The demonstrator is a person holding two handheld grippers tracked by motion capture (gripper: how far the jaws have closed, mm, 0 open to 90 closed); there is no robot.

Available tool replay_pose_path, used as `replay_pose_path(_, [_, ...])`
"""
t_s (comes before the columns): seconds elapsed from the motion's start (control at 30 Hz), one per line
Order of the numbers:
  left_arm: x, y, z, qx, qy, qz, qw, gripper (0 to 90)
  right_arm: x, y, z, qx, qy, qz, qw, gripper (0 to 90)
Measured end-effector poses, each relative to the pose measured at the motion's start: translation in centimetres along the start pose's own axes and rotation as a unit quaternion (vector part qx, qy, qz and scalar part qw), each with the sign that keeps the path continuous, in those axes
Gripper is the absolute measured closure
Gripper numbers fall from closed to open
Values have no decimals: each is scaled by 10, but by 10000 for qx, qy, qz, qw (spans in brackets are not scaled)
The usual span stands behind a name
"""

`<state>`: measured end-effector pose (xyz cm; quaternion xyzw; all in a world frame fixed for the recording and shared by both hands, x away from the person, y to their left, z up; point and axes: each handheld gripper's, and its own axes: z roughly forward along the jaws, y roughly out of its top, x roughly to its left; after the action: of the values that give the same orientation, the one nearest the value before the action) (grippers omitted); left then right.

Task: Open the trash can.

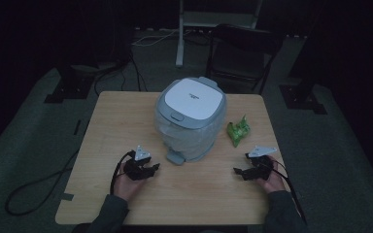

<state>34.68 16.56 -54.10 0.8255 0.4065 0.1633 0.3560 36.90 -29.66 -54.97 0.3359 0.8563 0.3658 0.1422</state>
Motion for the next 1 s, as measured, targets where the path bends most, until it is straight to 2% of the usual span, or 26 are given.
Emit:
replay_pose_path(0.2, [-3, -1, 0, -20, 60, 72, 10000, 487, 1, 1, 1, 0, -25, 22, 10000, 112])
replay_pose_path(0.53, [-3, 1, 1, 19, 86, 70, 9999, 499, 2, 2, 2, 3, -36, 20, 10000, 113])
replay_pose_path(0.6, [-3, 2, 1, 46, 34, 39, 10000, 574, 2, 2, 2, 2, -36, 19, 10000, 113])
replay_pose_path(0.67, [-2, 4, 1, 29, -21, -7, 10000, 595, 2, 2, 2, 3, -38, 20, 10000, 113])
replay_pose_path(0.73, [-3, 6, 0, -4, -46, 6, 10000, 657, 2, 2, 2, 3, -41, 19, 10000, 113])
replay_pose_path(0.8, [-4, 9, -2, -64, -75, 35, 9999, 678, 2, 2, 2, 3, -42, 21, 10000, 113])
replay_pose_path(0.83, [-5, 10, -3, -76, -84, 63, 9999, 734, 2, 2, 2, 2, -42, 27, 10000, 113])
replay_pose_path(0.9, [-6, 13, -5, -93, -89, 92, 9999, 762, 2, 2, 2, 2, -41, 28, 10000, 113])
replay_pose_path(1.0, [-8, 17, -6, -115, -94, 142, 9998, 885, 2, 2, 2, 1, -44, 28, 10000, 113])
